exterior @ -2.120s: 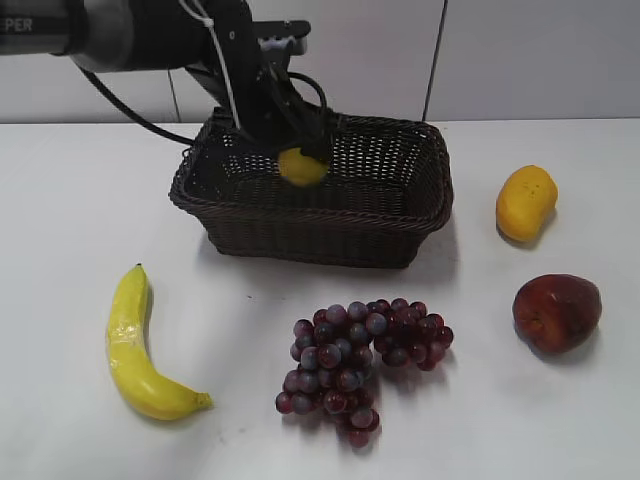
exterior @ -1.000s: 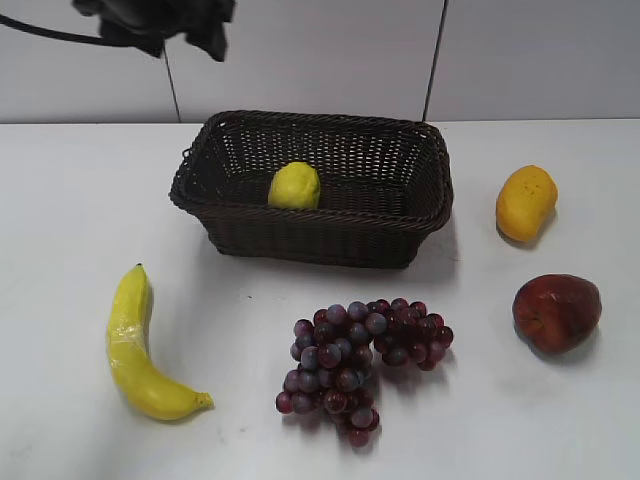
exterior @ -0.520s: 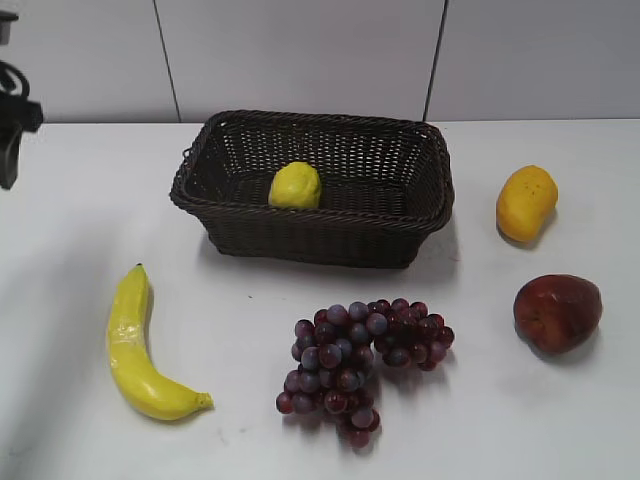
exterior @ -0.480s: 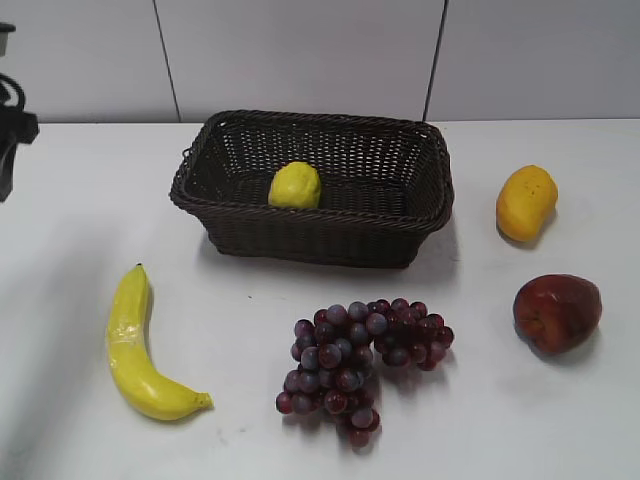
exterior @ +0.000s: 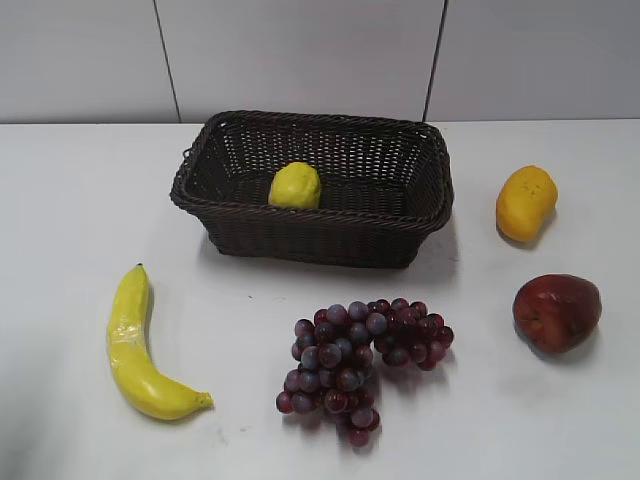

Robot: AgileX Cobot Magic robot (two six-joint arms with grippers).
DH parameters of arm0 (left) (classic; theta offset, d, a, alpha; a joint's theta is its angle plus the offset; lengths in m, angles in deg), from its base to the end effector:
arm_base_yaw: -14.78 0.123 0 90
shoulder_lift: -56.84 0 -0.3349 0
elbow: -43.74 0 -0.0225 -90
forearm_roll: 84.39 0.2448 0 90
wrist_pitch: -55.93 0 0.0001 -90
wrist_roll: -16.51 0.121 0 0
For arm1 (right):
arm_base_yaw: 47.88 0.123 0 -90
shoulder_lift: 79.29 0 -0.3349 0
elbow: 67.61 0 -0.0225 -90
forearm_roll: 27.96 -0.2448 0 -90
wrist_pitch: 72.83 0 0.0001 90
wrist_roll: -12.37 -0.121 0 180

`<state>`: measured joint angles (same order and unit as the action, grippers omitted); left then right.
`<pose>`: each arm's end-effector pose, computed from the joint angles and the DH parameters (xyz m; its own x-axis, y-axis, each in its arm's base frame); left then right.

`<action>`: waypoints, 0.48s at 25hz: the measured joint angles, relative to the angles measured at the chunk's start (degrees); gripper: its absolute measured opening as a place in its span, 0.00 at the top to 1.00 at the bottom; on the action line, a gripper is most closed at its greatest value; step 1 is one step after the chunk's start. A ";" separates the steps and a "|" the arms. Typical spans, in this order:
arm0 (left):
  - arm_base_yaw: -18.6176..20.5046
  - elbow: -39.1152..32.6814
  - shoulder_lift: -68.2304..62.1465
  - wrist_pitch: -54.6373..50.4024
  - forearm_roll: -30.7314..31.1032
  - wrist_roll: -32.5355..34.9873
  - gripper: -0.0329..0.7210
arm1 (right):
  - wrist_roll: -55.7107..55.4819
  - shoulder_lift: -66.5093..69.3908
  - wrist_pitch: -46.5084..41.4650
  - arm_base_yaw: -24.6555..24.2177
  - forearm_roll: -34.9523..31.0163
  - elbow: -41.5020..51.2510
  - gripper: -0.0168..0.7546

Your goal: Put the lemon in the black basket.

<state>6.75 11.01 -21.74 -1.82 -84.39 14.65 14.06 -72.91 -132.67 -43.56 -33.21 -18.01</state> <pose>0.1909 -0.0269 0.2644 -0.9762 0.1049 -0.1897 0.1081 0.9941 -0.0062 -0.0345 0.0070 0.2634 -0.4350 -0.0162 -0.9003 -0.1389 0.9891 0.0493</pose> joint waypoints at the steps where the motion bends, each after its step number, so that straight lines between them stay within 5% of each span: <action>1: 0.00 -1.52 2.93 0.00 0.00 0.00 0.26 | 0.00 0.00 0.00 0.00 0.00 0.00 0.25; 12: 0.00 -11.81 31.56 -4.53 -1.16 0.00 0.30 | 0.00 0.00 0.00 0.00 0.00 0.00 0.25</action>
<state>6.75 -0.79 9.82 -6.35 -85.55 14.65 14.06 -72.91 -132.67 -43.56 -33.21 -18.01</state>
